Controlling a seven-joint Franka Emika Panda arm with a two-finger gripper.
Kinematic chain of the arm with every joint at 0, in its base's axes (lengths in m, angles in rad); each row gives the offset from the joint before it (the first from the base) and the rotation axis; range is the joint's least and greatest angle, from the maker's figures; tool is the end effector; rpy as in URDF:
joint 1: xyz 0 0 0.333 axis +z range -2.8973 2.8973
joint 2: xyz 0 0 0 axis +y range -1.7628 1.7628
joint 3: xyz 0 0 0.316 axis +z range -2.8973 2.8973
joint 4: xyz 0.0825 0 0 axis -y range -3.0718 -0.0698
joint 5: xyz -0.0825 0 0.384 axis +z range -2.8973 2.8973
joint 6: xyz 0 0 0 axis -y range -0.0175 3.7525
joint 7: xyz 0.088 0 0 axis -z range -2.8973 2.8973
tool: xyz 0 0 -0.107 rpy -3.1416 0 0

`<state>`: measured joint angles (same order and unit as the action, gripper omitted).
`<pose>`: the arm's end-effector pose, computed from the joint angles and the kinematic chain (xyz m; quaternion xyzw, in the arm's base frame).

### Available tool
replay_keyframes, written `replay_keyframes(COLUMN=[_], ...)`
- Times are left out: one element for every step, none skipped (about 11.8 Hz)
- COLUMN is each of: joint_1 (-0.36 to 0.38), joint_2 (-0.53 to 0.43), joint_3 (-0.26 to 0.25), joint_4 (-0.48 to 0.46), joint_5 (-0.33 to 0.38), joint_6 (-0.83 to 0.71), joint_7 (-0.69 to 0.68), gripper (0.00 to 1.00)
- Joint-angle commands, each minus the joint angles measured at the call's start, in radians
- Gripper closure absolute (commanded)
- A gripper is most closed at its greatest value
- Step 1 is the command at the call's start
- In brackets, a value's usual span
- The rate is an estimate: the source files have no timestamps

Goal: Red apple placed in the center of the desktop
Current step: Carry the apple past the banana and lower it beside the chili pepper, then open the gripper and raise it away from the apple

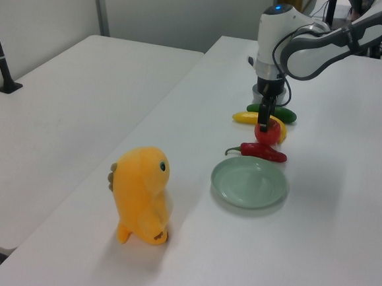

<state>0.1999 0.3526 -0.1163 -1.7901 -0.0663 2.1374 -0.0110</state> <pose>0.6391 0.0562 0.3567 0.9965 0.0685 0.0000 0.0480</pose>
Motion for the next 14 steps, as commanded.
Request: replay_keyframes(joint_1=[0.001,0.001,-0.003,-0.007,-0.004,-0.005,0.001,0.004,0.004,0.001,0.003,0.003,0.003,0.004], joint_2=[-0.024,-0.052,-0.079,-0.102,-0.119,-0.15,-0.191,-0.228,-0.248,-0.256,-0.273,-0.283,-0.288,-0.29], joint_3=[0.006,0.006,0.007,0.007,0.007,0.007,0.006,0.0,-0.005,-0.011,-0.032,-0.046,-0.049,-0.049], joint_4=[-0.006,-0.006,0.02,0.067,0.11,0.129,0.127,0.123,0.124,0.124,0.124,0.123,0.123,0.123], joint_5=[-0.017,-0.017,-0.015,-0.009,-0.001,0.006,0.034,0.054,0.083,0.121,0.147,0.163,0.163,0.163], joint_6=[0.004,-0.028,-0.077,-0.165,-0.238,-0.255,-0.254,-0.248,-0.244,-0.238,-0.223,-0.203,-0.203,-0.208], joint_7=[0.02,0.023,0.037,0.07,0.086,0.091,0.12,0.138,0.157,0.196,0.209,0.209,0.21,0.215], gripper=[0.0,0.0,0.0,0.0,0.0,0.0,0.0,0.0,0.0,0.0,0.0,0.0,0.0,0.0])
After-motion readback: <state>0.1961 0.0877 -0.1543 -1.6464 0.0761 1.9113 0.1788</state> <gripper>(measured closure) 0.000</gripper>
